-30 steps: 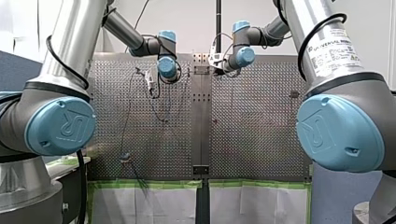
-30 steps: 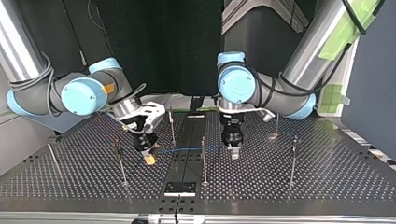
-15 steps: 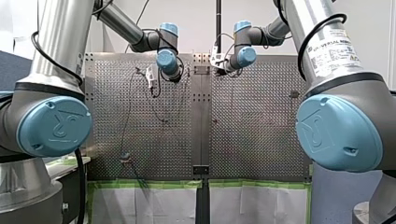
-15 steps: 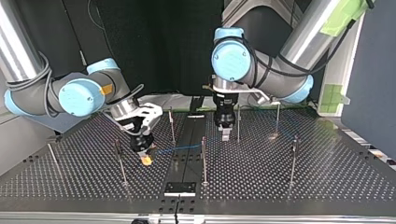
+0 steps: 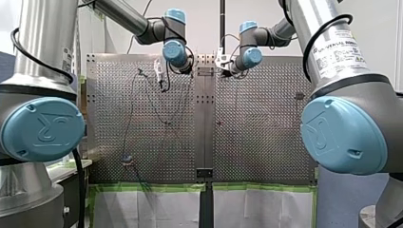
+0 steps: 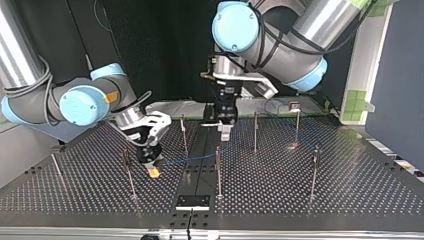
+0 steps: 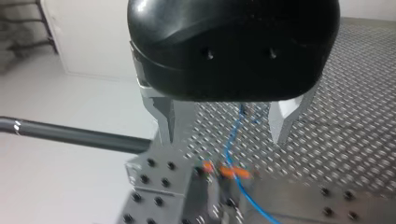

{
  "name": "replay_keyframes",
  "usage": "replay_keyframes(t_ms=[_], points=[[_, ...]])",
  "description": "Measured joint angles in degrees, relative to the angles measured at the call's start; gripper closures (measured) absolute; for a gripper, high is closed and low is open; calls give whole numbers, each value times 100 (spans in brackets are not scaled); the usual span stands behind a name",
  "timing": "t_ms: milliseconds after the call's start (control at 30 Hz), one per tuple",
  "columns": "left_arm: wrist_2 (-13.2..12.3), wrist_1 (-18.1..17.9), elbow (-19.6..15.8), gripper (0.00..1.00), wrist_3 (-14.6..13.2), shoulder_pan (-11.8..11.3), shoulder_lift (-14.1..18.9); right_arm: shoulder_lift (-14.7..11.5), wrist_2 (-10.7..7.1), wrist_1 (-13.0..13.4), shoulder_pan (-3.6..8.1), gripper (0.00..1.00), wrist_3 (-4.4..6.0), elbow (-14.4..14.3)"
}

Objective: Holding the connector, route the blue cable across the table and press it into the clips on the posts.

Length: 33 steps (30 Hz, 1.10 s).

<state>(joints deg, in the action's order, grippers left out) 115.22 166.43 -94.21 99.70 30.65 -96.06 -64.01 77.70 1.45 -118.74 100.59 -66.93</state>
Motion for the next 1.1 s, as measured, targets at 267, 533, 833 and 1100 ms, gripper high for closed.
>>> replay_keyframes(t_ms=[267, 533, 833, 1100], points=[[100, 60, 367, 0, -109, 435, -112, -2, 2, 3, 24, 100, -7, 3], [189, 289, 689, 0, -159, 694, -326, -10, -1, -2, 22, 100, -11, 14], [330, 528, 1121, 0, -184, 693, -754, -18, -9, -11, 22, 100, 5, 28], [324, 732, 1512, 0, -204, 679, -1143, -20, -9, -12, 29, 100, 14, 40]])
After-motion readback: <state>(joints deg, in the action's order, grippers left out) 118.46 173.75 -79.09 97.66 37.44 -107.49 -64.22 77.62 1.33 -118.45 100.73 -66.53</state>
